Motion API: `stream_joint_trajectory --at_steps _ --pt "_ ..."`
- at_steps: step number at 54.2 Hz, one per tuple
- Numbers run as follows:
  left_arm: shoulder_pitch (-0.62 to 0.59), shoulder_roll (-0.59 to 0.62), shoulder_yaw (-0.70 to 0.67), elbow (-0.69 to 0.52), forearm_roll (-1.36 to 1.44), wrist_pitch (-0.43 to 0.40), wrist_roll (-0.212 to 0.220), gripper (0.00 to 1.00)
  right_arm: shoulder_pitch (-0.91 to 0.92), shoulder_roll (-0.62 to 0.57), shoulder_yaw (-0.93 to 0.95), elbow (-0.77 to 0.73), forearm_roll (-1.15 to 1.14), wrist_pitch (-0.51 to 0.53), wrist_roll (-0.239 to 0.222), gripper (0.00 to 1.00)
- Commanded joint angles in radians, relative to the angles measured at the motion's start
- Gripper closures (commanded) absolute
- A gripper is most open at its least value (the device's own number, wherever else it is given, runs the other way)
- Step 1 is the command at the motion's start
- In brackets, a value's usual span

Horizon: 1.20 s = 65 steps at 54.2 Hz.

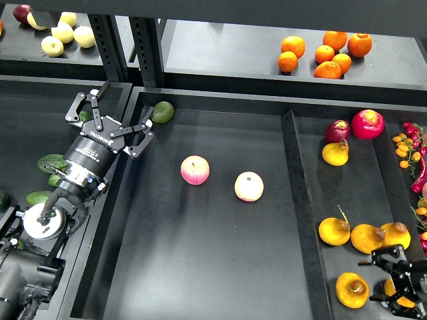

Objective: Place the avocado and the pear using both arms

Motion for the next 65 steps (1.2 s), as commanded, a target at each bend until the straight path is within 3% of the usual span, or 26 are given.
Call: stream_joint_trajectory --at_steps 1,14,34,47,59,65 --pt "0.0 0.0 0.0 -0.002 0.0 0.0 0.0 0.0 0.014 -0.006 0.068 0.008 0.054 0.0 0.0 0.19" --pt "0.0 0.0 0.0 -0.008 0.0 0.0 0.0 0.0 0.075 0.021 0.208 0.008 0.175 0.0 0.0 0.19" --pt "-0.002 0.0 0.002 -0.027 -0.002 0.0 -0.002 0.0 0.1 0.501 0.575 0.006 0.201 0.0 0.0 0.19" --pt "-0.009 0.0 0.005 -0.044 -0.002 0.0 -0.008 0.01 0.126 0.652 0.601 0.0 0.166 0.0 0.0 0.19" --pt "-0.012 0.0 0.005 -0.045 -0.002 0.0 -0.011 0.01 0.152 0.853 0.605 -0.05 0.046 -0.022 0.211 0.17" --pt "-0.011 0.0 0.005 -0.053 -0.002 0.0 -0.011 0.0 0.153 0.857 0.605 -0.086 -0.006 -0.024 0.335 0.09"
